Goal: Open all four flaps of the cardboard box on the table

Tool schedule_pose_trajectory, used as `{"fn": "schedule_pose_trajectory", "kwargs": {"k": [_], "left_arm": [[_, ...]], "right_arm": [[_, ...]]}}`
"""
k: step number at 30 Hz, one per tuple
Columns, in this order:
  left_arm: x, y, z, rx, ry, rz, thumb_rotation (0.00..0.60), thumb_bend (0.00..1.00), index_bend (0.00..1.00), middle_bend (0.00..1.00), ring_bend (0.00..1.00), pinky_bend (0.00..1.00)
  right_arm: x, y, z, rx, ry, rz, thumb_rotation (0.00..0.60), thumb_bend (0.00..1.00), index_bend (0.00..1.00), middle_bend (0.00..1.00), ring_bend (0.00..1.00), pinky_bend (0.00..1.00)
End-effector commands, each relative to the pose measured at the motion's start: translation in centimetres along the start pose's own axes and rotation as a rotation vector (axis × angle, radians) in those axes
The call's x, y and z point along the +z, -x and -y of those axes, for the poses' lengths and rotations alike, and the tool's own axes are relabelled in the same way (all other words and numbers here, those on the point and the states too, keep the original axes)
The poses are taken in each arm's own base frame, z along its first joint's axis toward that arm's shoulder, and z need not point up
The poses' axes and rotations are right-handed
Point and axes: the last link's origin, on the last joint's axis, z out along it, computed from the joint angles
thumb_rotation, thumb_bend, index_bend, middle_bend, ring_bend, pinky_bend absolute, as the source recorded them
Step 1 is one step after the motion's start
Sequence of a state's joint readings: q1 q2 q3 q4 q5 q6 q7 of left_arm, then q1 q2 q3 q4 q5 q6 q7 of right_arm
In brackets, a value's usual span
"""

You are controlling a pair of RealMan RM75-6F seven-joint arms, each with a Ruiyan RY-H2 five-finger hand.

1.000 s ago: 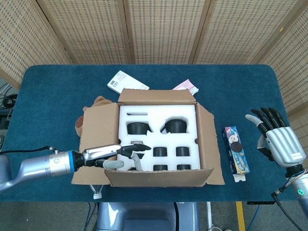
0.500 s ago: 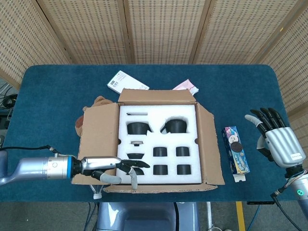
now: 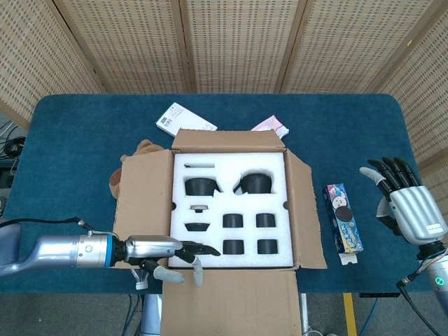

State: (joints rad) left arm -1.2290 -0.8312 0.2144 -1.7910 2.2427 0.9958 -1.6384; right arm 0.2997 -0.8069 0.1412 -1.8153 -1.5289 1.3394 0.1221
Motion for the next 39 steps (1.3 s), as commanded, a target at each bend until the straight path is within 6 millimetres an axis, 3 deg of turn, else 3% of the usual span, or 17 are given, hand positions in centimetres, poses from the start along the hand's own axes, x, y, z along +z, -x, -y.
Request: {"fn": "schedule_pose_trajectory", "kwargs": {"k": [1, 4, 5, 8, 11, 23, 27, 34, 39], "left_arm": [[-1.1, -0.9, 0.1, 0.085, -0.034, -0.129, 0.04, 0.15, 0.37, 0.0, 0.0, 0.0], [-2.2, -1.2, 0.3, 0.145, -0.08, -0.247, 0.061, 0.15, 0.37, 0.0, 0.0, 0.0], [-2.4, -1.2, 0.3, 0.16, -0.091, -0.277, 0.123, 0.15, 0.36, 0.0, 0.0, 0.0], [-3.1, -1.2, 0.5, 0.233, -0.125, -0.383, 0.41, 0.17, 0.35, 0.0, 0.0, 0.0], [-5.1, -0.7, 1.6, 0.419, -0.243, -0.551, 0.462, 0.17, 0.34, 0.0, 0.0, 0.0], [-9.6, 2.1, 4.1, 0.647, -0.553, -0.936, 0.493, 0.17, 0.31, 0.0, 0.0, 0.0], [-10.8, 2.9, 5.1, 0.656, -0.634, -1.011, 0.494, 0.17, 0.31, 0.0, 0.0, 0.0], [-14.1, 6.6, 8.6, 0.619, -0.827, -1.083, 0.496, 0.17, 0.3, 0.0, 0.0, 0.0], [-15.4, 7.8, 9.4, 0.6, -0.872, -1.129, 0.495, 0.17, 0.3, 0.0, 0.0, 0.0]], "right_arm": [[0.0, 0.0, -0.1, 0.003, 0.003, -0.002, 0.6, 1.0, 0.15, 0.12, 0.0, 0.04], [0.0, 0.1, -0.4, 0.01, 0.009, -0.005, 0.6, 1.0, 0.15, 0.12, 0.0, 0.04], [0.0, 0.2, -0.4, 0.012, 0.01, -0.005, 0.6, 1.0, 0.15, 0.12, 0.0, 0.04], [0.0, 0.4, -0.6, 0.022, 0.016, -0.006, 0.6, 1.0, 0.15, 0.12, 0.0, 0.04], [0.0, 0.9, -1.0, 0.026, 0.025, -0.002, 0.6, 1.0, 0.15, 0.12, 0.0, 0.04], [-0.2, 2.1, -1.4, -0.029, 0.046, -0.01, 0.6, 1.0, 0.14, 0.09, 0.0, 0.04], [-0.3, 2.5, -1.4, -0.037, 0.052, -0.009, 0.6, 1.0, 0.14, 0.08, 0.0, 0.04], [-0.6, 3.7, -1.4, -0.072, 0.08, -0.004, 0.6, 1.0, 0.13, 0.07, 0.0, 0.04], [-1.0, 4.4, -1.2, -0.076, 0.093, 0.007, 0.6, 1.0, 0.13, 0.07, 0.0, 0.04]]}}
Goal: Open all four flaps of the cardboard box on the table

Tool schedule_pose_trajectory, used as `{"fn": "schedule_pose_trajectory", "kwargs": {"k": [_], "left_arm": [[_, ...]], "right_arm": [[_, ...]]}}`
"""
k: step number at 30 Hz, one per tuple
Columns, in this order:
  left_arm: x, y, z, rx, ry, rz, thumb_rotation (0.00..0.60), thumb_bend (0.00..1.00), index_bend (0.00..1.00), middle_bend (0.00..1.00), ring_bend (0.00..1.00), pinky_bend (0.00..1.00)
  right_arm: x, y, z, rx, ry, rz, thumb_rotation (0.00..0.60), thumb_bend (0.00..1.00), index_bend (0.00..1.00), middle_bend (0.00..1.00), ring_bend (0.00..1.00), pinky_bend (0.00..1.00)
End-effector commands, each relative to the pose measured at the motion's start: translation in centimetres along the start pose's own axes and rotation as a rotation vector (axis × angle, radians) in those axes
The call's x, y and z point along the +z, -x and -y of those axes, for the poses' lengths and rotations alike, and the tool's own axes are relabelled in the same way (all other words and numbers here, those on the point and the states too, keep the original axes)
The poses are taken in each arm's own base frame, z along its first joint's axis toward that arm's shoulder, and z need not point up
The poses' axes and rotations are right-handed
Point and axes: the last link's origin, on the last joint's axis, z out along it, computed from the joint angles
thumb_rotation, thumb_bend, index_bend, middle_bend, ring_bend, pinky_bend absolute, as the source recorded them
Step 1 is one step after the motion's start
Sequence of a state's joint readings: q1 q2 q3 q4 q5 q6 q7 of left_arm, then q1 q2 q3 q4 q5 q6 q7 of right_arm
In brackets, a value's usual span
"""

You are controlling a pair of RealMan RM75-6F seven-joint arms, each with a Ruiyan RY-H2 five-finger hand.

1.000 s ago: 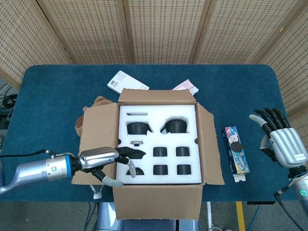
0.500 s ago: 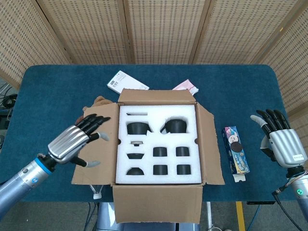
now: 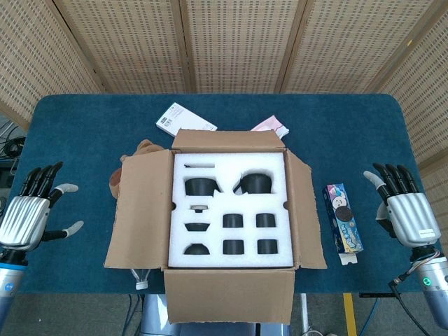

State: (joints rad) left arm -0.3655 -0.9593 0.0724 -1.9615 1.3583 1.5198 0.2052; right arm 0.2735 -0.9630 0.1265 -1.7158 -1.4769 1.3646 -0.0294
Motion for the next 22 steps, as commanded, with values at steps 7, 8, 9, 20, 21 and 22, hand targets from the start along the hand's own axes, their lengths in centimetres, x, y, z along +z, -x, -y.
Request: {"fn": "schedule_pose_trajectory", "kwargs": {"k": [7, 8, 9, 20, 21, 22], "left_arm": [[-1.8, 1.2, 1.8, 0.019, -0.066, -0.032, 0.496, 0.17, 0.3, 0.0, 0.0, 0.0], [-1.8, 1.2, 2.0, 0.023, -0.072, -0.039, 0.496, 0.17, 0.3, 0.0, 0.0, 0.0], [-1.9, 1.3, 2.2, 0.03, -0.079, -0.046, 0.497, 0.17, 0.3, 0.0, 0.0, 0.0], [-2.5, 1.9, 3.0, 0.031, -0.139, -0.034, 0.495, 0.17, 0.3, 0.0, 0.0, 0.0], [-2.6, 1.9, 3.0, 0.029, -0.142, -0.033, 0.495, 0.17, 0.3, 0.0, 0.0, 0.0], [-2.7, 2.0, 3.0, 0.027, -0.145, -0.031, 0.496, 0.17, 0.3, 0.0, 0.0, 0.0]], "right_arm": [[-0.8, 1.3, 0.2, -0.007, 0.029, 0.03, 0.6, 1.0, 0.13, 0.07, 0.0, 0.04], [-0.9, 1.5, 0.2, -0.007, 0.033, 0.035, 0.6, 1.0, 0.13, 0.07, 0.0, 0.04], [-0.9, 1.7, 0.2, -0.008, 0.04, 0.036, 0.6, 1.0, 0.13, 0.07, 0.0, 0.04], [-2.2, 1.7, -0.4, -0.038, 0.099, 0.018, 0.6, 1.0, 0.13, 0.07, 0.0, 0.04], [-2.3, 1.6, -0.4, -0.039, 0.101, 0.018, 0.6, 1.0, 0.13, 0.07, 0.0, 0.04], [-2.5, 1.6, -0.4, -0.04, 0.104, 0.018, 0.6, 1.0, 0.13, 0.07, 0.0, 0.04]]}}
